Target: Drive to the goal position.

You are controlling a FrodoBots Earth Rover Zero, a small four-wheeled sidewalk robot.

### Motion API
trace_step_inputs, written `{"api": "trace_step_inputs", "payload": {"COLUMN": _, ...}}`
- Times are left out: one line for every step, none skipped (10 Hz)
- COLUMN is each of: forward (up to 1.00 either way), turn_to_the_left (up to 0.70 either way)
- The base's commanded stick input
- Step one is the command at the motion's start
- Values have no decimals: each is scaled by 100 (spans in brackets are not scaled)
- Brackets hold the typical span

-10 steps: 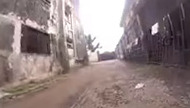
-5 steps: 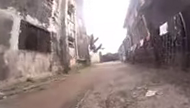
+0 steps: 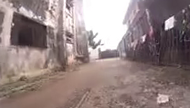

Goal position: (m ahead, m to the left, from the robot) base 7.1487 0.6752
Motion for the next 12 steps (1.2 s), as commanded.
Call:
{"api": "trace_step_inputs", "payload": {"forward": 70, "turn_to_the_left": 0}}
{"api": "trace_step_inputs", "payload": {"forward": 70, "turn_to_the_left": 0}}
{"api": "trace_step_inputs", "payload": {"forward": 70, "turn_to_the_left": 0}}
{"api": "trace_step_inputs", "payload": {"forward": 70, "turn_to_the_left": 0}}
{"api": "trace_step_inputs", "payload": {"forward": 70, "turn_to_the_left": 0}}
{"api": "trace_step_inputs", "payload": {"forward": 70, "turn_to_the_left": 0}}
{"api": "trace_step_inputs", "payload": {"forward": 70, "turn_to_the_left": 0}}
{"api": "trace_step_inputs", "payload": {"forward": 70, "turn_to_the_left": 0}}
{"api": "trace_step_inputs", "payload": {"forward": 70, "turn_to_the_left": -14}}
{"api": "trace_step_inputs", "payload": {"forward": 70, "turn_to_the_left": -28}}
{"api": "trace_step_inputs", "payload": {"forward": 70, "turn_to_the_left": -12}}
{"api": "trace_step_inputs", "payload": {"forward": 70, "turn_to_the_left": 0}}
